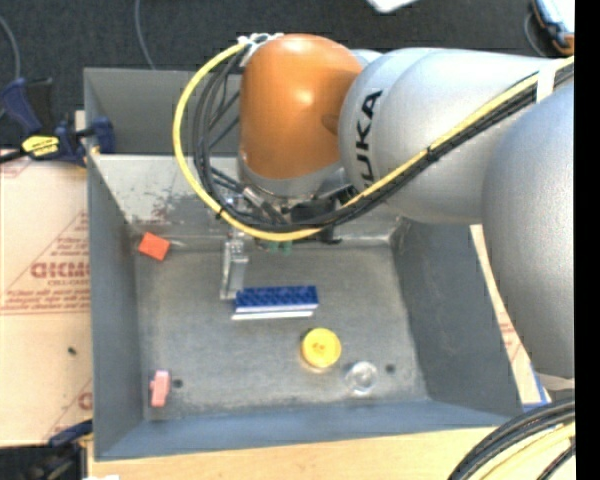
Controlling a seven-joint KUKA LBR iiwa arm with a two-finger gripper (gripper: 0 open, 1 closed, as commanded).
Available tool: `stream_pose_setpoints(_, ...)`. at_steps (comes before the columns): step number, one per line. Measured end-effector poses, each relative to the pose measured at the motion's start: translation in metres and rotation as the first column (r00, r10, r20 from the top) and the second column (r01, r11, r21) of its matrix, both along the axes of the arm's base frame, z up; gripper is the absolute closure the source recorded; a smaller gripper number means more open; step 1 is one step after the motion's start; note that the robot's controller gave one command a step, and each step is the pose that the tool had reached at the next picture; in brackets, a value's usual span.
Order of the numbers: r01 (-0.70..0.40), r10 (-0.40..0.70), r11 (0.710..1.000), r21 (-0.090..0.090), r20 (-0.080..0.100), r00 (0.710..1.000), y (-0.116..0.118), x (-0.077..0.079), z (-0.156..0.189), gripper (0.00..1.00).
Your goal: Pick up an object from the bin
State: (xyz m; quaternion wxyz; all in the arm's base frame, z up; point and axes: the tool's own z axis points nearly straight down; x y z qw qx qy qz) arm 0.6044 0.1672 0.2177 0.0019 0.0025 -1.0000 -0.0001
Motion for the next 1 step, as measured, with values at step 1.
stream_pose_setpoints(1,0.004,-0.004,1.000,0.001,0.008,1.000,-0.0011,0.0013,0.0052,0.00)
